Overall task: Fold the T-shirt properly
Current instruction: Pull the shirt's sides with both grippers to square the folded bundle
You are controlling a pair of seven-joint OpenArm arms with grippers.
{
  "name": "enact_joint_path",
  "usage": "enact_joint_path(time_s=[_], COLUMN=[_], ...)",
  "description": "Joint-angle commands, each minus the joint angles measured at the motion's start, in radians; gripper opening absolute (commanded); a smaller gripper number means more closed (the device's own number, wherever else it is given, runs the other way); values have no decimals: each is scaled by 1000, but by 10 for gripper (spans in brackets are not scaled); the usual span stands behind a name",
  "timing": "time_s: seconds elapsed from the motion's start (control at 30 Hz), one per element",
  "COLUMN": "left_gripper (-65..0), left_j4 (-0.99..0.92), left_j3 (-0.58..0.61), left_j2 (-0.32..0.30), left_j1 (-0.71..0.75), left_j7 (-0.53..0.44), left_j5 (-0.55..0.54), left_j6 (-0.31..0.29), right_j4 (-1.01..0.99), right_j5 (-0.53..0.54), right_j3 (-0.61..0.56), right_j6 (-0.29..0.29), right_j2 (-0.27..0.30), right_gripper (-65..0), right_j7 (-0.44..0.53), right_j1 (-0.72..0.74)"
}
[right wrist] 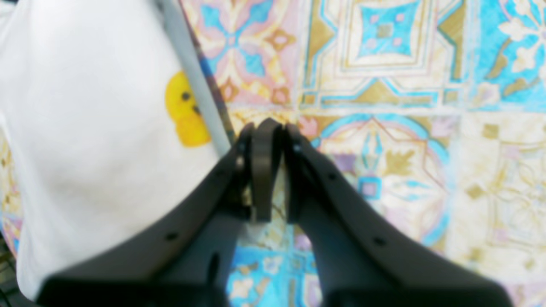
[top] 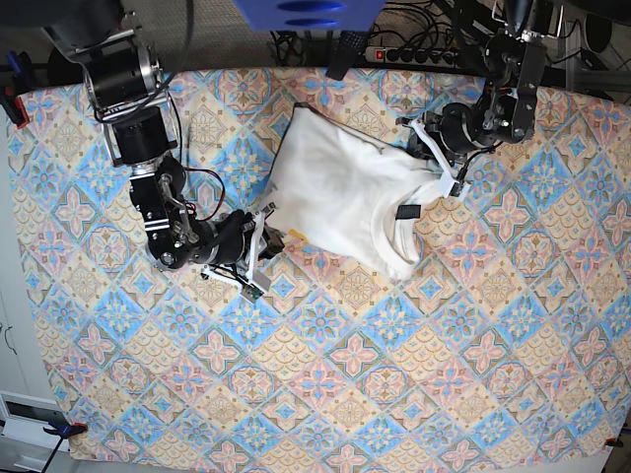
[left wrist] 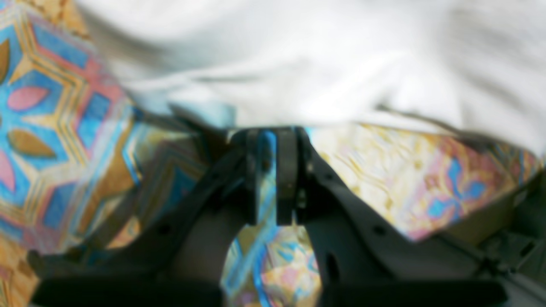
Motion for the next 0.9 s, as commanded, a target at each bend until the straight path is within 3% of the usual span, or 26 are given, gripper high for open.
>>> enact_joint_path(time_s=[0.0,0.23,0.47,0.73,0.87], left_gripper=[-600,-600,-601,-600,-600], left_j4=[-5,-149,-266,-421,-490], left_j3=[-2,10,137,168,190], left_j2=[11,49,55,155,216], left_j1=[-12,-101,-237,-405,-478], left_j7=[-25,-74,-149,-176,-179], left_j5=[-6,-4,-4,-4,45], left_j6=[-5,-5,-4,-4,-4], right_j4=[-2,-98,-29,191,259], right_j5=[15,13,13,15,15], right_j3=[3,-6,2,18,155], right_j6=[2,2,2,2,2], right_j2=[5,5,18,147,168], right_gripper=[-606,-606,-608,-608,-608], right_j7=[35,58,4,4,4], right_j1=[35,58,-36,-181,-257])
